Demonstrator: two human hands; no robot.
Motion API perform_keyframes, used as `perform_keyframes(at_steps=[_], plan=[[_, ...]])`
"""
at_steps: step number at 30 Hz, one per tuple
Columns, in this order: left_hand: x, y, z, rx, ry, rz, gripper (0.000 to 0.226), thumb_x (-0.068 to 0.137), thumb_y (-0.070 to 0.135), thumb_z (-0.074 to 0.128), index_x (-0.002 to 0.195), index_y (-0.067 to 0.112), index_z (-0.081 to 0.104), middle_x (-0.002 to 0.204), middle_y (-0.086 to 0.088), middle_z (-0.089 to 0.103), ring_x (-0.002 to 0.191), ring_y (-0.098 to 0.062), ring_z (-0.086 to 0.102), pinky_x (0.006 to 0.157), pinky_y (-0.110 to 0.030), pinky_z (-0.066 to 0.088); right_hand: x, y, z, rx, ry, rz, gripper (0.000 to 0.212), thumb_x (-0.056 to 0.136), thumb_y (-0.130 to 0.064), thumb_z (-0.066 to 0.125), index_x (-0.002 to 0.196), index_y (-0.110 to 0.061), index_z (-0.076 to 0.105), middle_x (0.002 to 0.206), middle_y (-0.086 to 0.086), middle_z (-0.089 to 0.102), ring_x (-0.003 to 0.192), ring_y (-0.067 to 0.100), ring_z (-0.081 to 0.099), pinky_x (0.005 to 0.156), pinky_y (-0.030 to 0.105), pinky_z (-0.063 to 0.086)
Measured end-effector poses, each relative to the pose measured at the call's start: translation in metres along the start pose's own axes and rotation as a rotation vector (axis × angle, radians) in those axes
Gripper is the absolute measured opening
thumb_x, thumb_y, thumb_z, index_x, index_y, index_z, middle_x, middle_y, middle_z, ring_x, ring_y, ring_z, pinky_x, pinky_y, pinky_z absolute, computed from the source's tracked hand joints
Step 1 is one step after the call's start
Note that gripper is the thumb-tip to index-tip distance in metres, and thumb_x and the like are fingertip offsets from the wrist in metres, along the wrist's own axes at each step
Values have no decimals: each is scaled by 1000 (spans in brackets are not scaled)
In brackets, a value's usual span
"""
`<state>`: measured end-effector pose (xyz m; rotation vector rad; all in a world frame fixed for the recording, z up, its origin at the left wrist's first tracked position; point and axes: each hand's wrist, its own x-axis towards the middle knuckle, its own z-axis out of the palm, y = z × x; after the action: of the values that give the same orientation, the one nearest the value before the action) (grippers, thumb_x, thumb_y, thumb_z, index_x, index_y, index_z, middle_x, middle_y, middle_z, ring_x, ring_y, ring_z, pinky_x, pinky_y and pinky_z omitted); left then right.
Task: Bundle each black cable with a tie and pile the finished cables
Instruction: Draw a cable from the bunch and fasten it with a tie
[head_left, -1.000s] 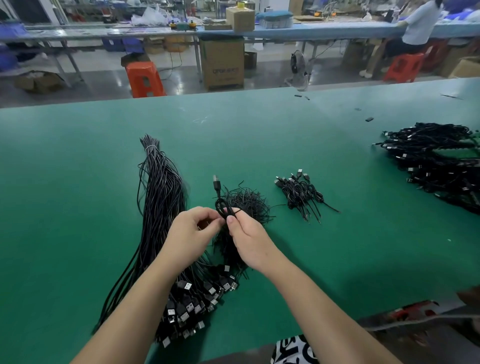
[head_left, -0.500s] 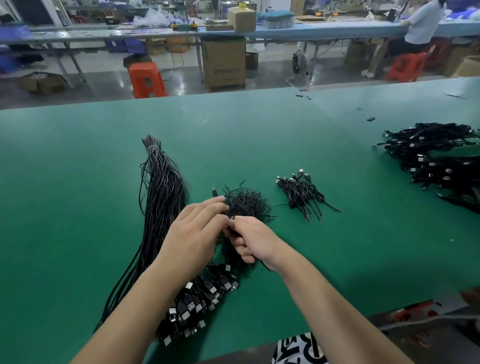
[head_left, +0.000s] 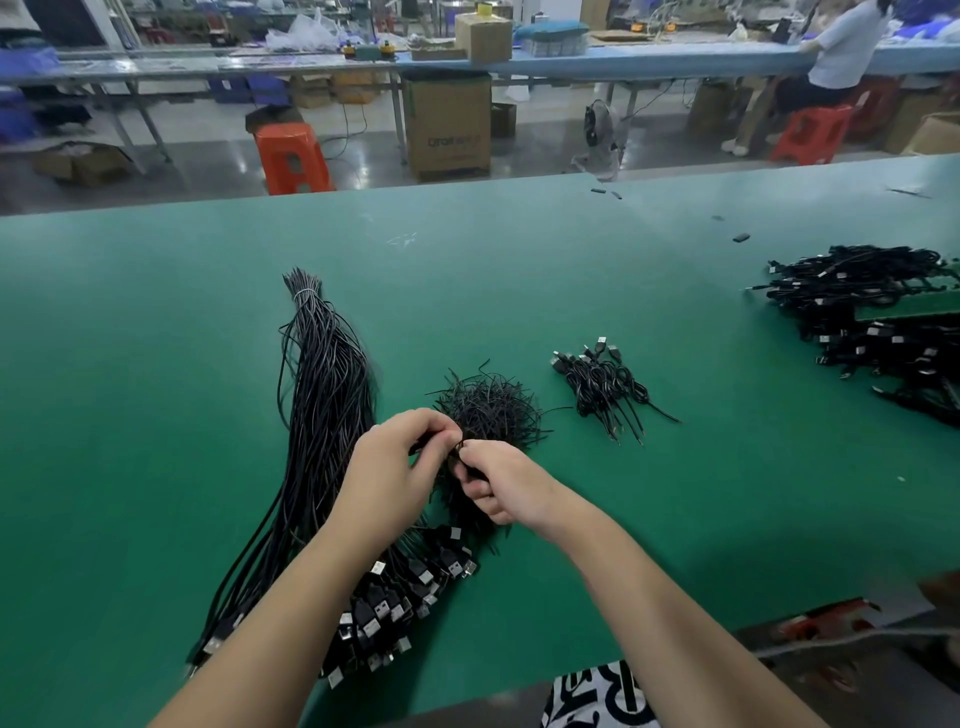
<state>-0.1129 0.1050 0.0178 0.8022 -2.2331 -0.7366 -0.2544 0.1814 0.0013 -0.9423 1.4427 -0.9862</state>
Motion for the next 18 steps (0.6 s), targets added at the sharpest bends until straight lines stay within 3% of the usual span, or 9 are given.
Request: perform_keyframes(at_steps=[4,7,11,15,18], plan=[[3,-3,-3,-62,-71,-140,19,95,22,65,81,35,67,84,31,65,80,5,60,65,-6,38,-6,5,4,-422,119,-165,42,91,-54,37,78,-14,41,68,-6,42,63,14,37,61,39,35],[5,-1,-3,-64,-79,-178,19,95,23,64,81,33,66,78,33,64,70,9,57,61,-7,38,-7,7,8,-596,206,-227,38,101,-46,32,74,-21,38,69,-3,48,65,17,44,68,46,42],[7,-1,-4,-52,-96,-230,16,94,21,65,81,28,70,72,20,66,70,8,57,61,-7,38,-5,8,14,-649,275,-231,35,104,-39,35,72,-25,35,67,-3,50,65,19,48,62,43,39],[7,-1,-8,-47,-126,-248,16,92,19,66,80,28,71,71,24,66,69,6,58,60,-8,38,-4,9,18,-730,332,-273,33,103,-36,37,71,-26,34,69,-5,50,64,9,47,55,37,28],[7,-1,-11,-49,-136,-250,15,92,21,67,80,29,72,75,24,68,69,4,60,61,-8,40,-4,8,18,-767,327,-305,31,104,-36,36,75,-27,35,72,-10,46,67,13,45,59,35,28]])
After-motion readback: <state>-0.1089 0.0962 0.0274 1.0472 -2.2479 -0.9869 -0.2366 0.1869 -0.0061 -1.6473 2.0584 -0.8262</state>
